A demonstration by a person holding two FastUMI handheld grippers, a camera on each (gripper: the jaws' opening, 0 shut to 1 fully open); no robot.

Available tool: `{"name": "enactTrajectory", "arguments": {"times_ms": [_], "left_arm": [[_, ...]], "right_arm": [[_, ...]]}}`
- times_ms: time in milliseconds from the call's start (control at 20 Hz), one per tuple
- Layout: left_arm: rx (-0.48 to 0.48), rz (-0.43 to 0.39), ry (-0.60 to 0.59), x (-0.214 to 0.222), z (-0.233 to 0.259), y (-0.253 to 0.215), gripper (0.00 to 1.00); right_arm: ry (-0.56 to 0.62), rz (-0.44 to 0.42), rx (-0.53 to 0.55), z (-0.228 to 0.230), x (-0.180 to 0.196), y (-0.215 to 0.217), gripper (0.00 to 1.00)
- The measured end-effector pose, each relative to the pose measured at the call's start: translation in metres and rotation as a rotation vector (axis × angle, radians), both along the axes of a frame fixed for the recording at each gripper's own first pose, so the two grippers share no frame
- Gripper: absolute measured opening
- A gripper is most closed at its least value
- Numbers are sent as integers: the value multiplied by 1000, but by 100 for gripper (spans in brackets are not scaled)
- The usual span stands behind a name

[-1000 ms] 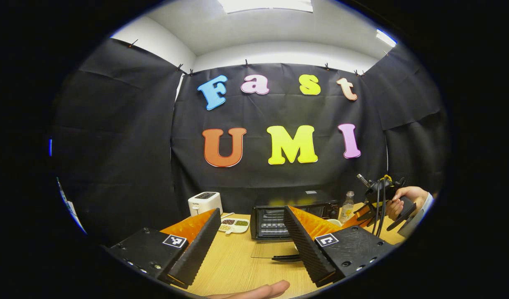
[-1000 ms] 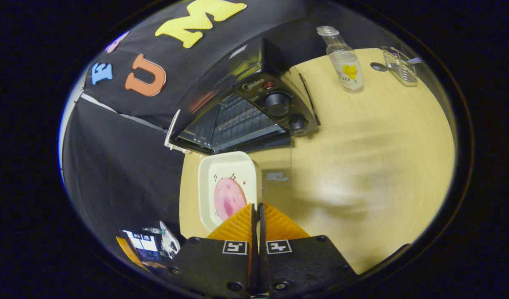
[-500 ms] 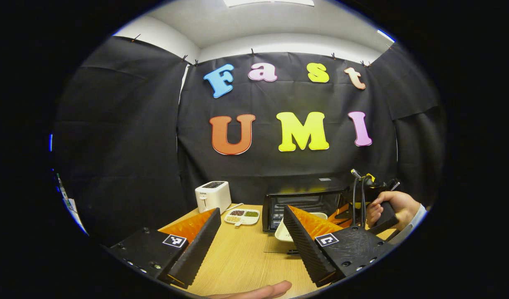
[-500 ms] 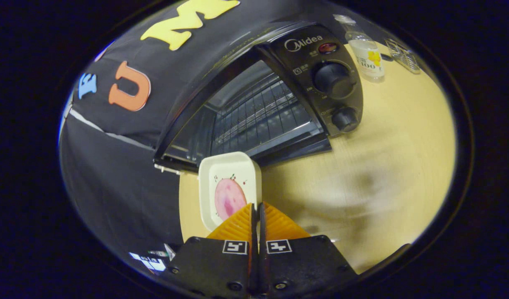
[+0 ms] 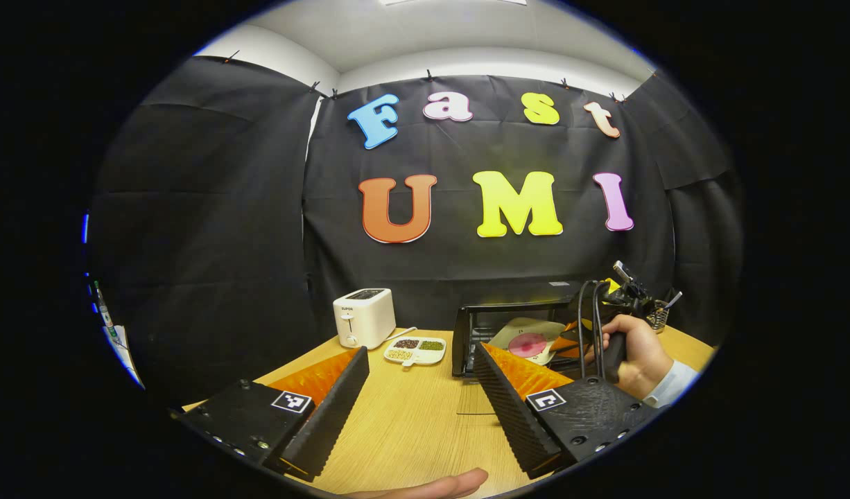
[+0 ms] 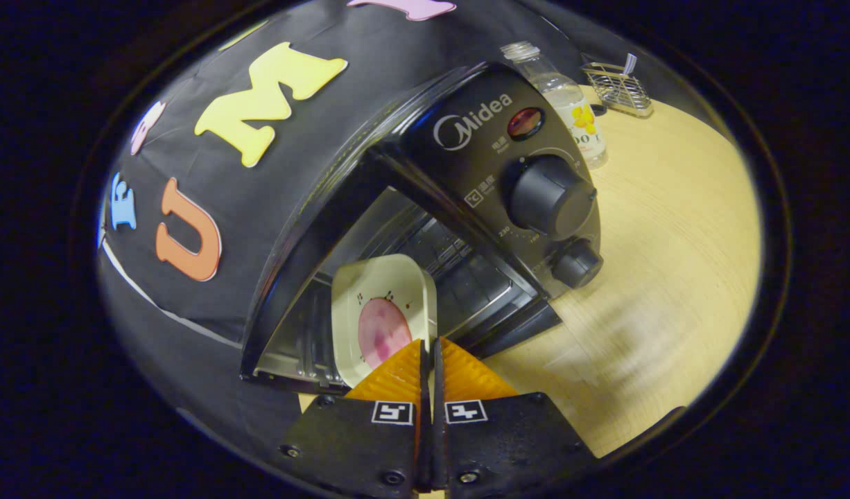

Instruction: Open the electric oven with the left hand, put the food in, and close the electric oven.

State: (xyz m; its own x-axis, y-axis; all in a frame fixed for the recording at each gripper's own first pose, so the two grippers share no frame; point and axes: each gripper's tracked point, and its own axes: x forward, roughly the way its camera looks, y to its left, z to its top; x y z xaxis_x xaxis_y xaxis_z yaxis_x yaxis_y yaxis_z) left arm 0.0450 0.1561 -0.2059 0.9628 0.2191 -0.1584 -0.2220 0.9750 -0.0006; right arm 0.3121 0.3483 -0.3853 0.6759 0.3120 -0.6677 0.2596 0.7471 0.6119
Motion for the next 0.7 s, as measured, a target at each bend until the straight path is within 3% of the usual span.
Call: {"name": "enactTrajectory", "arguments": {"times_ms": [300,450,550,600,650,700], "left_arm": [[13,-20,8,3,-11,-7,96],[0,-26,18,4,-15,-10,96],[-19,-24,25,6,-19,-9,96],[-24,-23,28,6,-20,-8,96],[-26,-24,30,5,-19,-8,96],[-25,-24,31,5,-20,-9,96]], "right_arm": [[-155,-67,55,0,38,13,5],[-254,-88,14,2,46,4,3],[-296,-75,-2,6,42,4,12],[-308,-63,-31,3,39,2,9],[-313,-49,-50,2,33,0,17],[-318,-34,-63,1,29,1,9]]}}
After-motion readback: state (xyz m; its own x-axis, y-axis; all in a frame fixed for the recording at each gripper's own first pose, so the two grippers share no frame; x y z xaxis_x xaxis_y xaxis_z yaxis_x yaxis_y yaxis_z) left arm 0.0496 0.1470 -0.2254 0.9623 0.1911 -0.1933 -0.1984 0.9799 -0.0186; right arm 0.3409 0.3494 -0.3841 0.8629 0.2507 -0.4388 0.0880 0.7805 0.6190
